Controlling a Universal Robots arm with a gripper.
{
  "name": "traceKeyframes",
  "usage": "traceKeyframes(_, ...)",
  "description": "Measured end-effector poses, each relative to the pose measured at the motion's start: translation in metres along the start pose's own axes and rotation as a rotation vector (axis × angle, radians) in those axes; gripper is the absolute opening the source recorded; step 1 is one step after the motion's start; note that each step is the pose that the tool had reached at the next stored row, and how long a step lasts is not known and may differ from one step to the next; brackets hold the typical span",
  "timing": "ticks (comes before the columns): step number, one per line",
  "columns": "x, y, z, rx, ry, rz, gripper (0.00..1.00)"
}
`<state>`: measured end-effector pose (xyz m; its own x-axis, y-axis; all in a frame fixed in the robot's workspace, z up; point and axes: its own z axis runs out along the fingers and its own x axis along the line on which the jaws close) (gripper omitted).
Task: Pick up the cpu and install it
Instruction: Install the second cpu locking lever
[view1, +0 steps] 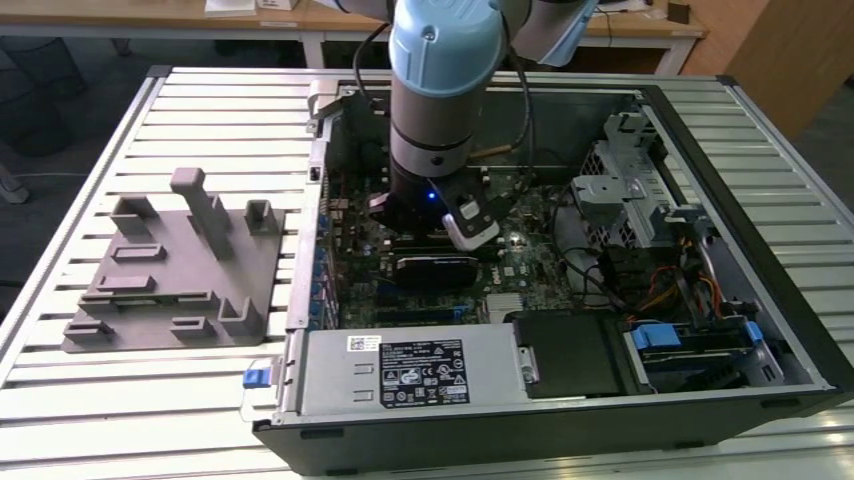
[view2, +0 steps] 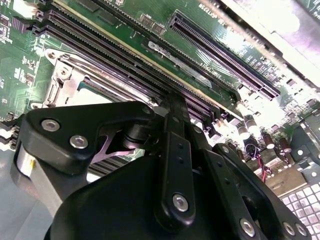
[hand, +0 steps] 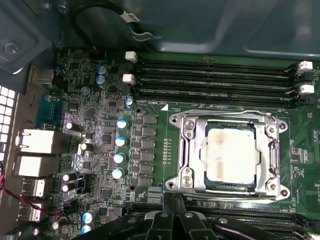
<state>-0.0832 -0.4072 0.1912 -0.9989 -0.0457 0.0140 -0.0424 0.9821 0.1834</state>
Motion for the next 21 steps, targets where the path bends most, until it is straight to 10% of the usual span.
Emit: traceKeyframes(21,0.0004,0.0023,-0.0070,-0.0159,-0.0015,0.000,0.11)
